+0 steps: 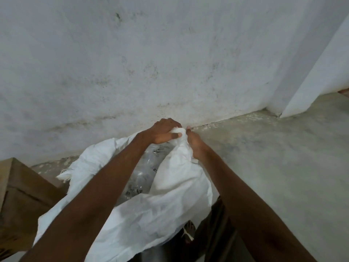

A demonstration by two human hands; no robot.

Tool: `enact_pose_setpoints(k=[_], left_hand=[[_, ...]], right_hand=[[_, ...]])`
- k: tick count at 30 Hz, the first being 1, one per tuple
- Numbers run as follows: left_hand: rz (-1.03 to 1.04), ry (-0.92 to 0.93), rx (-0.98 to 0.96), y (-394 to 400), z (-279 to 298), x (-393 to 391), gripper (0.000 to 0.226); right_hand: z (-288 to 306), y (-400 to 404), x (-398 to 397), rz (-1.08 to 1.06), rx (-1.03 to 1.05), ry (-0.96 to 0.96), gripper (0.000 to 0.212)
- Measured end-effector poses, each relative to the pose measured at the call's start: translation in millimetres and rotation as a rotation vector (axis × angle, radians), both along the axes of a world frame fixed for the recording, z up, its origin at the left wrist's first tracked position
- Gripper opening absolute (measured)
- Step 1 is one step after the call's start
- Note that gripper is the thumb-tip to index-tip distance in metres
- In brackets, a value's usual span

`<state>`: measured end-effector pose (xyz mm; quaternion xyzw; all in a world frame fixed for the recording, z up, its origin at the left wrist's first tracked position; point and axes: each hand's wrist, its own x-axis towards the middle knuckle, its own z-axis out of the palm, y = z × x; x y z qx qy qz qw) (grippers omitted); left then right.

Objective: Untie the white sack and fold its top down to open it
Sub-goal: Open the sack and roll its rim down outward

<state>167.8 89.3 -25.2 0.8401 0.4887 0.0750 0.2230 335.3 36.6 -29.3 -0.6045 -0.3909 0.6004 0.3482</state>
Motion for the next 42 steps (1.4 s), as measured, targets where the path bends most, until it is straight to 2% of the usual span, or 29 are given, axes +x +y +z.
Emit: enact_pose_setpoints(k=[2, 3, 6, 7, 8, 10, 11, 12, 13, 15, 17, 19, 20, 21, 23, 24, 25, 26, 29, 31, 33, 35, 37, 40, 42], left_hand=[[-0.087, -0.113, -0.095, -8.5, 5.0, 6.5, 0.041], [-0.077, -0.099, -0.064, -11.4, 4.6, 8.6, 0.039], [-0.009, 0.016, 0.187, -13.2, -4.8, 7.6, 0.028], [0.015, 0.038, 0.244, -13.2, -6.0, 6.1, 0.021], [0.023, 0.041, 0.298, -13.8, -6.4, 5.4, 0.016], [0.03, 0.091, 0.406, -14.4, -5.2, 4.5, 0.01], [0.026, 0.131, 0.465, -14.1, -3.2, 4.5, 0.01], [0.013, 0.176, 0.511, -12.8, -0.9, 4.5, 0.012], [0.016, 0.212, 0.519, -13.7, 2.8, 5.5, 0.016], [0.083, 0.158, 0.467, -21.2, 7.9, 8.5, 0.033], [0.249, -0.136, 0.351, -46.8, 20.9, 11.9, 0.053], [0.382, -0.425, 0.158, -86.7, 38.4, 14.4, 0.068], [0.384, -0.479, 0.049, -110.9, 46.1, 16.0, 0.082], [0.357, -0.425, -0.013, -134.9, 49.3, 16.7, 0.1], [0.287, -0.114, -0.018, -178.1, 47.3, 16.1, 0.137], [0.26, 0.02, 0.016, -191.2, 44.0, 13.9, 0.144], [0.246, 0.097, 0.064, -198.1, 41.6, 10.8, 0.141], [0.256, 0.128, 0.124, -199.2, 41.3, 6.2, 0.13], [0.314, 0.097, 0.401, -190.3, 47.4, -15.4, 0.079], [0.349, 0.039, 0.536, -189.9, 47.9, -31.6, 0.056], [0.34, 0.047, 0.676, -192.5, 40.4, -41.4, 0.044], [0.34, 0.114, 0.746, -195.4, 35.9, -45.6, 0.042], [0.375, 0.13, 0.786, -194.6, 33.6, -50.7, 0.041], [0.385, 0.146, 0.822, -192.5, 36.9, -56.1, 0.03], [0.353, 0.152, 0.831, -191.0, 40.2, -52.7, 0.023]], right_hand=[[0.6, 2.8, 6.6, -0.01, -0.029, 0.163, 0.055], [-2.0, 5.1, 10.9, -0.012, -0.031, 0.182, 0.056], [-6.6, 9.1, 17.1, -0.006, -0.087, 0.323, 0.079], [-6.2, 10.4, 15.9, 0.042, -0.095, 0.317, 0.088], [-2.5, 8.6, 12.4, 0.09, -0.092, 0.211, 0.096], [0.3, 0.2, 2.6, 0.131, -0.03, -0.145, 0.111], [2.4, -6.5, -2.9, 0.104, 0.03, -0.308, 0.108], [3.7, -12.0, -9.0, 0.061, 0.082, -0.402, 0.096], [2.2, -13.2, -14.2, 0.014, 0.114, -0.413, 0.082], [8.6, -20.8, -23.1, -0.062, 0.058, -0.182, 0.062], [15.7, -23.4, -26.0, -0.143, 0.002, 0.086, 0.057], [23.8, -22.6, -25.2, -0.215, -0.001, 0.216, 0.054], [23.0, -21.2, -24.3, -0.231, 0.01, 0.258, 0.05], [22.9, -20.7, -24.7, -0.234, 0.015, 0.308, 0.046], [31.6, -36.7, -27.4, -0.246, 0.042, 0.313, 0.042], [35.6, -43.9, -27.1, -0.25, 0.071, 0.308, 0.037], [43.1, -51.7, -26.5, -0.251, 0.091, 0.32, 0.035], [47.4, -53.2, -24.0, -0.255, 0.086, 0.345, 0.039], [59.7, -42.0, -17.2, -0.288, -0.06, 0.4, 0.03], [61.9, -39.5, -11.5, -0.224, -0.109, 0.371, 0.041], [63.9, -47.3, -7.8, -0.138, -0.093, 0.342, 0.048], [68.2, -54.4, -7.1, -0.074, -0.022, 0.238, 0.057], [66.3, -58.5, -5.9, -0.015, 0.165, -0.046, 0.069], [61.0, -71.8, -4.2, 0.397, 0.724, -0.611, 0.09], [60.1, -76.8, -6.6, 0.657, 1.047, -0.83, 0.084]])
